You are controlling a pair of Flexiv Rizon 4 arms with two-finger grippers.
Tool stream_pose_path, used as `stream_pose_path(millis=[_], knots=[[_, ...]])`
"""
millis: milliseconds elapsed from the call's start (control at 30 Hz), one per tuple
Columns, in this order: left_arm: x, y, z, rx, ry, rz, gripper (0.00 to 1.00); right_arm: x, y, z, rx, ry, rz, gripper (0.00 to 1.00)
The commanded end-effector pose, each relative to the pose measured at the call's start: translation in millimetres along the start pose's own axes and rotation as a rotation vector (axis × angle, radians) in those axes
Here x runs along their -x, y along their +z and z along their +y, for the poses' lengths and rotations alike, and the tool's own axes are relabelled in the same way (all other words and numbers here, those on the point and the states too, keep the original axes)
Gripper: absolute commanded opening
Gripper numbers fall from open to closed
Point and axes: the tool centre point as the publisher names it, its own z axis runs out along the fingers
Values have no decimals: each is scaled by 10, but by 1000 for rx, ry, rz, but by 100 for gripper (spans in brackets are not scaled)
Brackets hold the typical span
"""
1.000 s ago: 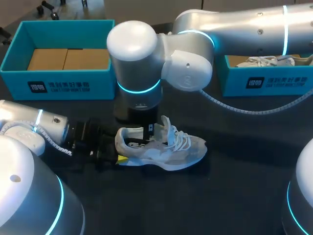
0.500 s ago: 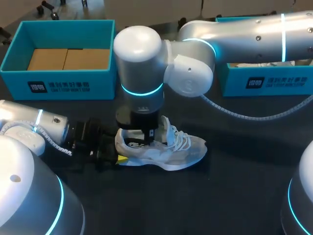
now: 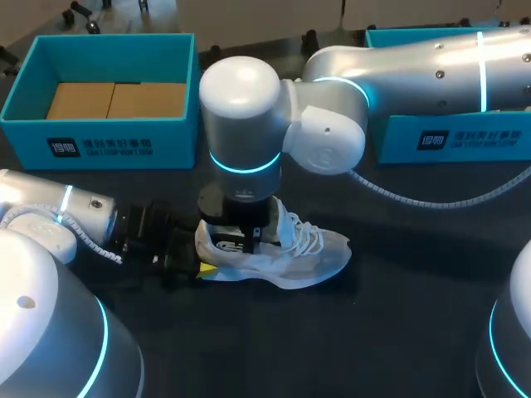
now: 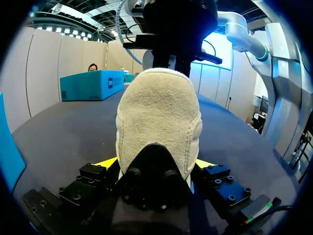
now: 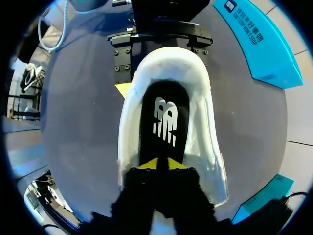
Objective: Take the shoe out of the shoebox, open the shoe tongue, remove and reinsert the insole, then place the shoe into the shoebox
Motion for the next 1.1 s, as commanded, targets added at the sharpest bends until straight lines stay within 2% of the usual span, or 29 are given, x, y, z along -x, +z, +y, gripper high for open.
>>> stream_pose_path(millis=[33, 100, 367, 500, 733, 1100], knots=[[16, -3, 15, 4, -2, 2, 0, -17, -3, 7, -1, 5, -18, 40], [16, -3, 15, 4, -2, 2, 0, -4, -5, 8, -1, 9, -24, 46], [16, -3, 15, 4, -2, 2, 0, 61, 114, 99, 17, 15, -35, 50], [16, -3, 15, 4, -2, 2, 0, 89, 176, 151, 21, 3, -26, 55], [16, -3, 15, 4, -2, 2, 0, 103, 296, 133, 24, 4, 1, 52], [16, -3, 15, 4, -2, 2, 0, -49, 472, 161, 41, 18, 54, 48]])
